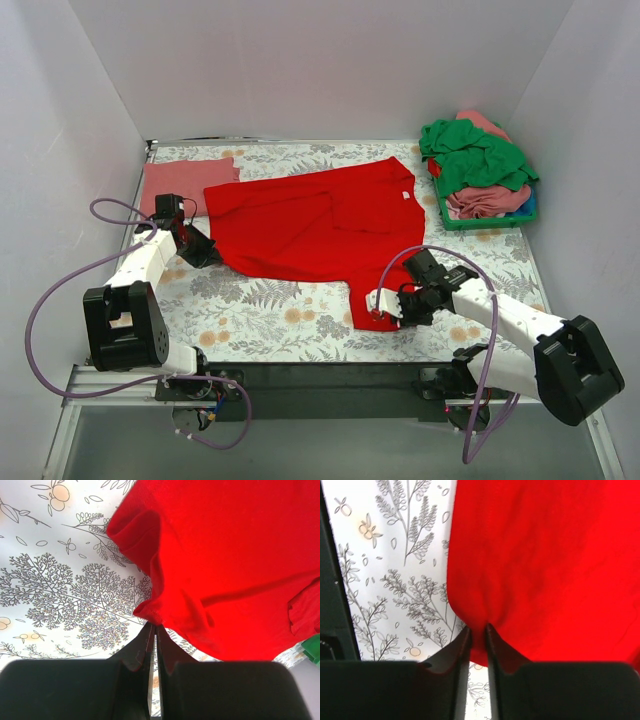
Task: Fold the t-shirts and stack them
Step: Fold the tshirt
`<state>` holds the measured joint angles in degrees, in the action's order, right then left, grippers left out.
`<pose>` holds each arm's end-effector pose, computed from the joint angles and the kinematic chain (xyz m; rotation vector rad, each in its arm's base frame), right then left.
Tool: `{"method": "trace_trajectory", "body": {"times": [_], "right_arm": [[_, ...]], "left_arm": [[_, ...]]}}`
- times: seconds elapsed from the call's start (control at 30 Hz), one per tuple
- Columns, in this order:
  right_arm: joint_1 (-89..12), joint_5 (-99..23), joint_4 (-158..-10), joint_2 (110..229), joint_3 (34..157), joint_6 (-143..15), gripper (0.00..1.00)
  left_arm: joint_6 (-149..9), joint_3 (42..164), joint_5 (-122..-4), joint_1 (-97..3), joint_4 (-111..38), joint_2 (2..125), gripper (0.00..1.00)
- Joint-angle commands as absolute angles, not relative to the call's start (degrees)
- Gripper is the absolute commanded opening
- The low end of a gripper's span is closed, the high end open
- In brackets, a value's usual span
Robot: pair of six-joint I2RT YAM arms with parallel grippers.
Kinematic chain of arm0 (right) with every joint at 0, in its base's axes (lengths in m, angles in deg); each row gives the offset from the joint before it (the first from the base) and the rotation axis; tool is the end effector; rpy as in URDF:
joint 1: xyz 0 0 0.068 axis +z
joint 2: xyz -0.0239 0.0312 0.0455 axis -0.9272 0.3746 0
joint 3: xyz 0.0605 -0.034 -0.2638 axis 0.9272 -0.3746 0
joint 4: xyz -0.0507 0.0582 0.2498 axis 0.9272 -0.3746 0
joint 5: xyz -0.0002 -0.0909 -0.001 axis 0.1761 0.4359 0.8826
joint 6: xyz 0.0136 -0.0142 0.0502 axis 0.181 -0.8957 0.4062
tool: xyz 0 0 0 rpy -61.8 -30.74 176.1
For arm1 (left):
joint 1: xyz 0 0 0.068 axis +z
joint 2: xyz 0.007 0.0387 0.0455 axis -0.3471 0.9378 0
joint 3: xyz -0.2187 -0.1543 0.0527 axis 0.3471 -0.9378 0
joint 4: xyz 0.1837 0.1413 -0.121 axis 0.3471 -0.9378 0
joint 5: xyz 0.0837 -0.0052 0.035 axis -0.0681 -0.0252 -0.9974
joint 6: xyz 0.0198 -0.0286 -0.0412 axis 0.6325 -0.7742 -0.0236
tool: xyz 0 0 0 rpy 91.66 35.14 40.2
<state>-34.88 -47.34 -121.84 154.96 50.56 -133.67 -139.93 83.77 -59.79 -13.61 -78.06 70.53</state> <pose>0.1441 0.1065 0.1563 -2.1056 1.8248 0.3074 0.2647 0.0240 0.2062 -1.9842 2.1370 -0.5555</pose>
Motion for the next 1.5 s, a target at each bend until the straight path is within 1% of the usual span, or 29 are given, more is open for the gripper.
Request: {"method": "trace_trajectory", "body": {"times": [0.0, 0.07, 0.13, 0.27, 0.33, 0.47, 0.67, 1.03, 1.47], "right_arm": [[-34.78, -42.08, -114.98, 157.94, 43.17, -132.70, 0.21], [-34.78, -41.73, -114.80, 157.50, 43.00, -132.17, 0.09], [-34.78, -41.47, -114.89, 157.15, 43.78, -131.12, 0.01], [-34.96, -39.37, -118.05, 155.75, 49.22, -130.59, 0.01], [-35.13, -38.57, -119.80, 154.17, 53.88, -131.90, 0.01], [-36.27, -36.90, -119.37, 151.53, 61.44, -132.35, 0.01], [-36.80, -33.21, -116.92, 155.30, 71.54, -129.45, 0.01], [-36.89, -28.29, -104.44, 158.55, 78.50, -124.26, 0.01], [-37.85, -26.44, -99.95, 164.09, 88.60, -121.62, 0.01]], "left_arm": [[-139.30, 83.66, -58.88, -13.28, -77.20, 69.09, 0.00], [-139.30, 83.75, -58.80, -13.19, -77.20, 69.26, 0.00], [-139.30, 83.75, -58.71, -13.19, -77.12, 69.18, 0.00], [-139.30, 84.10, -58.79, -13.28, -77.47, 69.00, 0.00], [-139.47, 84.19, -58.97, -13.28, -77.73, 68.83, 0.00], [-139.74, 84.45, -59.85, -13.19, -78.26, 68.12, 0.00], [-140.88, 84.63, -59.68, -13.19, -78.17, 67.95, 0.00], [-144.22, 87.88, -61.25, -13.19, -78.96, 67.24, 0.00], [-146.94, 87.00, -63.45, -12.66, -79.14, 67.07, 0.00]]}}
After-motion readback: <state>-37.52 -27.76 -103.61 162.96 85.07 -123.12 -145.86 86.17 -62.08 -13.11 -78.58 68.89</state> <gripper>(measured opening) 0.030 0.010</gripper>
